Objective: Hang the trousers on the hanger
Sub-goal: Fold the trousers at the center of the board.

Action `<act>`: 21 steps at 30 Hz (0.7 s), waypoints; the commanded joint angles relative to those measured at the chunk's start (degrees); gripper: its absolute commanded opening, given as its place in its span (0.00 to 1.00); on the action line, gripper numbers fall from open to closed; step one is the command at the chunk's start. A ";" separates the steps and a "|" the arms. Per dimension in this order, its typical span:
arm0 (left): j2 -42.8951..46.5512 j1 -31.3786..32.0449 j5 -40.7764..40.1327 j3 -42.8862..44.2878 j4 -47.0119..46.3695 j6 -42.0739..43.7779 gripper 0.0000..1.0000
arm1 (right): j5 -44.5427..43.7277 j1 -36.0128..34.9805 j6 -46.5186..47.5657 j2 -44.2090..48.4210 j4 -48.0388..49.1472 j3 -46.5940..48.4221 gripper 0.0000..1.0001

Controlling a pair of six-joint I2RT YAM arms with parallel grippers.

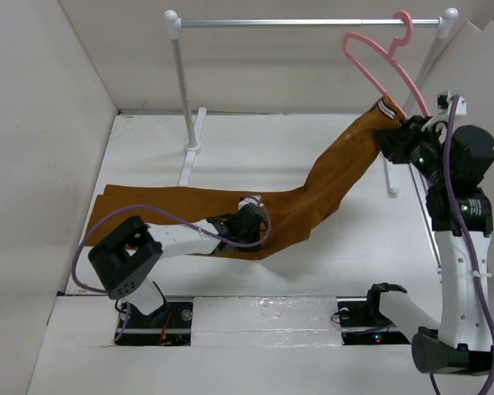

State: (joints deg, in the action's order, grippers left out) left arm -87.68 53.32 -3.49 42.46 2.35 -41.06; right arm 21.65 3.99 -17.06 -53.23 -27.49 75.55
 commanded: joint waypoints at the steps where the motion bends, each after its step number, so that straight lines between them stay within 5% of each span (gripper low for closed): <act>1: -6.33 5.56 2.52 4.20 -1.91 -2.80 0.06 | 1.37 -0.82 2.03 -2.56 3.94 10.30 0.00; 8: -23.32 13.56 5.16 28.25 1.50 -3.24 0.04 | 4.01 -2.58 2.29 -7.40 3.23 19.63 0.00; 13: -15.00 12.26 -2.13 24.71 3.54 -2.01 0.11 | 3.32 -8.89 2.38 -10.13 5.41 20.61 0.00; 19: 12.57 -6.44 -9.78 11.25 11.79 0.97 0.38 | -2.47 -23.66 2.64 -17.07 8.67 23.23 0.00; 21: 24.67 -21.22 -9.97 10.80 14.52 4.73 0.45 | -4.33 -31.10 3.17 -19.88 9.55 25.95 0.00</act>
State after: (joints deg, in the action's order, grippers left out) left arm -76.03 42.54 -8.16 53.36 12.12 -40.53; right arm 19.88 -20.01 -14.28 -71.55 -27.79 96.14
